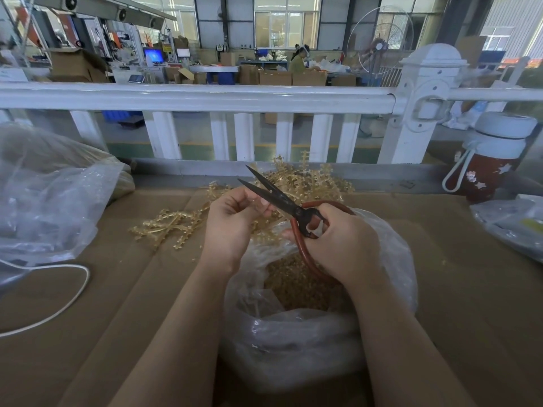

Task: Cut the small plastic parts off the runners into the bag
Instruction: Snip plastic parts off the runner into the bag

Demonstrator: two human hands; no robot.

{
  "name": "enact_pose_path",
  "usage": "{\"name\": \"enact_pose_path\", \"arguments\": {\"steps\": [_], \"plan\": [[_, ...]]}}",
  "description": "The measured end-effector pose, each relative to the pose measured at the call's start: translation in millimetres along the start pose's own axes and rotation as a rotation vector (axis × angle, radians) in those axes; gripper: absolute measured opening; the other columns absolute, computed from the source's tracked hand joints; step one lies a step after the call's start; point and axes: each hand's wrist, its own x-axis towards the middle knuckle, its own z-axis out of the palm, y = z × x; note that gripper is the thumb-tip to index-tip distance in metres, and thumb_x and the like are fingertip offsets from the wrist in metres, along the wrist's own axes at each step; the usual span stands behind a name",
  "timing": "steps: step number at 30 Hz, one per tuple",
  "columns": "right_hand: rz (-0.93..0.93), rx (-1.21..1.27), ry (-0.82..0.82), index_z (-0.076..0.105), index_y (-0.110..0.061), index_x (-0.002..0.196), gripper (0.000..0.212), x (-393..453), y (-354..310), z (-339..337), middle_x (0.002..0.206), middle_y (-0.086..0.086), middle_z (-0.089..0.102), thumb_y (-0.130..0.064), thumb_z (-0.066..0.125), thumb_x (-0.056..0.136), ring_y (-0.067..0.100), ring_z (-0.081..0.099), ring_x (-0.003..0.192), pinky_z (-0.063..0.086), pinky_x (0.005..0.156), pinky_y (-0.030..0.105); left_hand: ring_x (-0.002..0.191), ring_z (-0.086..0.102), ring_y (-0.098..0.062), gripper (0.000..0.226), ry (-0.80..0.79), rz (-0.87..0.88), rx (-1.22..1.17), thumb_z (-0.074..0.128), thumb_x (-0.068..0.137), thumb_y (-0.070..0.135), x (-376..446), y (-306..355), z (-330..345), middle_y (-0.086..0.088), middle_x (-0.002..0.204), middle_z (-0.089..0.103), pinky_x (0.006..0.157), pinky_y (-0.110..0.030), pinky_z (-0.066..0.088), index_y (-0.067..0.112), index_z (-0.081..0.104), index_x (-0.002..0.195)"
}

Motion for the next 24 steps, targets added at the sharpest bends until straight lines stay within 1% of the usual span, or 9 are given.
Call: {"name": "enact_pose_path", "arguments": {"steps": [1,4,7,12,15,18,20,22,24], "plan": [[0.003,0.002,-0.006,0.067,-0.030,0.085,0.061,0.3,0.1,-0.3,0.071,-0.017,0.062,-0.088,0.050,0.072,0.002,0.054,0.065,0.047,0.059,0.017,0.069,0.061,-0.016,0.009,-0.003,-0.001,-0.003,0.057,0.088,-0.014,-0.3,0.5,0.1,-0.007,0.073,0.069,0.075,-0.025,0.055,-0.010,0.066,0.089],[0.021,-0.024,-0.023,0.066,-0.030,0.085,0.054,1.0,1.1,0.2,0.071,-0.016,0.062,-0.083,0.058,0.076,0.002,0.055,0.066,0.048,0.059,0.018,0.069,0.061,-0.015,0.015,-0.007,-0.005,-0.002,0.057,0.089,-0.012,-1.1,2.1,0.3,-0.005,0.072,0.069,0.074,-0.024,0.054,-0.002,0.067,0.085],[0.030,-0.052,-0.020,0.065,-0.029,0.082,0.051,1.3,1.1,1.2,0.070,-0.014,0.062,-0.079,0.061,0.079,0.005,0.056,0.066,0.053,0.062,0.025,0.068,0.061,-0.013,0.019,-0.004,-0.003,0.000,0.057,0.090,-0.010,-1.6,2.9,1.1,-0.004,0.072,0.069,0.073,-0.023,0.054,0.003,0.069,0.083],[0.036,-0.071,-0.009,0.064,-0.027,0.080,0.052,1.6,0.7,0.6,0.068,-0.013,0.060,-0.079,0.059,0.080,0.006,0.055,0.064,0.053,0.061,0.028,0.069,0.063,-0.013,0.023,0.016,-0.010,0.005,0.058,0.090,-0.010,-2.2,3.4,2.1,-0.003,0.072,0.071,0.073,-0.023,0.055,0.007,0.070,0.081],[0.023,-0.069,-0.003,0.065,-0.028,0.084,0.060,2.2,0.1,-0.1,0.069,-0.015,0.061,-0.085,0.048,0.076,0.003,0.053,0.063,0.051,0.058,0.022,0.070,0.064,-0.013,0.027,0.041,-0.003,0.030,0.059,0.090,-0.009,-2.1,3.9,1.7,-0.001,0.072,0.072,0.073,-0.024,0.055,0.012,0.072,0.079],[0.022,-0.081,-0.006,0.064,-0.031,0.084,0.052,2.7,-0.5,-1.3,0.069,-0.019,0.060,-0.082,0.057,0.078,-0.003,0.049,0.062,0.040,0.054,0.012,0.071,0.065,-0.014,0.031,0.060,0.006,0.061,0.060,0.089,-0.009,-1.9,4.0,1.7,0.000,0.070,0.071,0.074,-0.025,0.055,0.016,0.072,0.076],[0.017,-0.071,-0.007,0.064,-0.031,0.083,0.053,2.4,0.2,-0.4,0.069,-0.017,0.060,-0.083,0.057,0.076,0.000,0.052,0.063,0.042,0.055,0.013,0.069,0.064,-0.012,0.031,0.054,0.007,0.054,0.059,0.089,-0.010,-2.0,4.6,1.7,0.001,0.069,0.071,0.073,-0.023,0.054,0.015,0.072,0.076],[0.022,-0.045,-0.021,0.064,-0.031,0.084,0.059,2.2,0.6,-0.1,0.070,-0.016,0.062,-0.088,0.052,0.072,0.001,0.054,0.065,0.045,0.057,0.015,0.069,0.064,-0.010,0.027,0.033,0.005,0.025,0.057,0.090,-0.011,-2.4,5.7,1.7,0.002,0.070,0.071,0.071,-0.021,0.054,0.010,0.071,0.078],[0.028,-0.005,-0.038,0.066,-0.033,0.087,0.062,2.4,0.0,-0.9,0.073,-0.019,0.062,-0.090,0.050,0.069,-0.005,0.053,0.066,0.039,0.056,0.009,0.069,0.064,-0.010,0.026,0.016,0.007,0.004,0.057,0.090,-0.010,-2.8,6.4,1.5,0.001,0.071,0.072,0.071,-0.020,0.054,0.009,0.071,0.079]]}}
